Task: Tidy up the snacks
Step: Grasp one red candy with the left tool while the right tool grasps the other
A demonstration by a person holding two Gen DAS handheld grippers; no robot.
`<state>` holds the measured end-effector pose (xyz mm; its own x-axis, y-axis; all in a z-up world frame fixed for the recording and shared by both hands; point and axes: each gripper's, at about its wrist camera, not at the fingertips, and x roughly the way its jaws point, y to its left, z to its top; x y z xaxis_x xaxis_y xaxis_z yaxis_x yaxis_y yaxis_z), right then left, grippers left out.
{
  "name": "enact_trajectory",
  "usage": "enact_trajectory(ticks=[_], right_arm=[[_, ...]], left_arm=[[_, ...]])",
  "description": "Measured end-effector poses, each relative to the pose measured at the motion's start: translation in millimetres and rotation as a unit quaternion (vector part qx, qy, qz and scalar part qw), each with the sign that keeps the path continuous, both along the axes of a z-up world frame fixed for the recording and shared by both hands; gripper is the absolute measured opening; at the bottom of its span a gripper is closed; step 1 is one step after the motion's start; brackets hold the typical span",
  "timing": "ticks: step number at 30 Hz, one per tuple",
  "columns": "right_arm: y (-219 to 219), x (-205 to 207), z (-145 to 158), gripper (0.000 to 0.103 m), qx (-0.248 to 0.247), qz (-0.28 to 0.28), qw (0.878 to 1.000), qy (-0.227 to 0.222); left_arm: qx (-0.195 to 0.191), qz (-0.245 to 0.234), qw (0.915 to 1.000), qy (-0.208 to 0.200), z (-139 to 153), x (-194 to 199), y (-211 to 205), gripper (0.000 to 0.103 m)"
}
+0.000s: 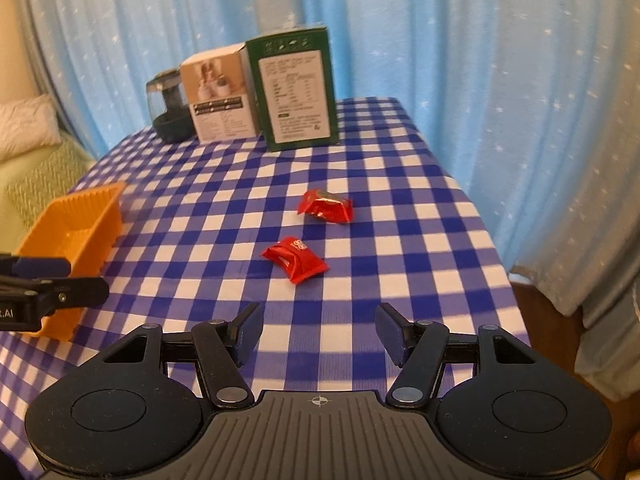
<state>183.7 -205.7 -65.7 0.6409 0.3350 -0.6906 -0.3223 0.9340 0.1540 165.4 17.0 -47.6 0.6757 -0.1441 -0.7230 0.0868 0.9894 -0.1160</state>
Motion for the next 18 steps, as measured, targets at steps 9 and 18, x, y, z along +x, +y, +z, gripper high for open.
enact_trajectory(ticks=[9, 18], right_arm=[[28.4, 67.6, -41.5, 0.062, -0.022, 0.073, 0.997, -0.002], [54.3, 113.4, -69.3, 0.048, -0.061, 0.139, 0.988, 0.001]], left_arm=[[0.016, -0.020, 0.9996, 0.011, -19.3, 45.1, 4.6, 0.080], [0.027, -0.034, 0.9989, 0.014, -26.2, 67.3, 5.6, 0.080]])
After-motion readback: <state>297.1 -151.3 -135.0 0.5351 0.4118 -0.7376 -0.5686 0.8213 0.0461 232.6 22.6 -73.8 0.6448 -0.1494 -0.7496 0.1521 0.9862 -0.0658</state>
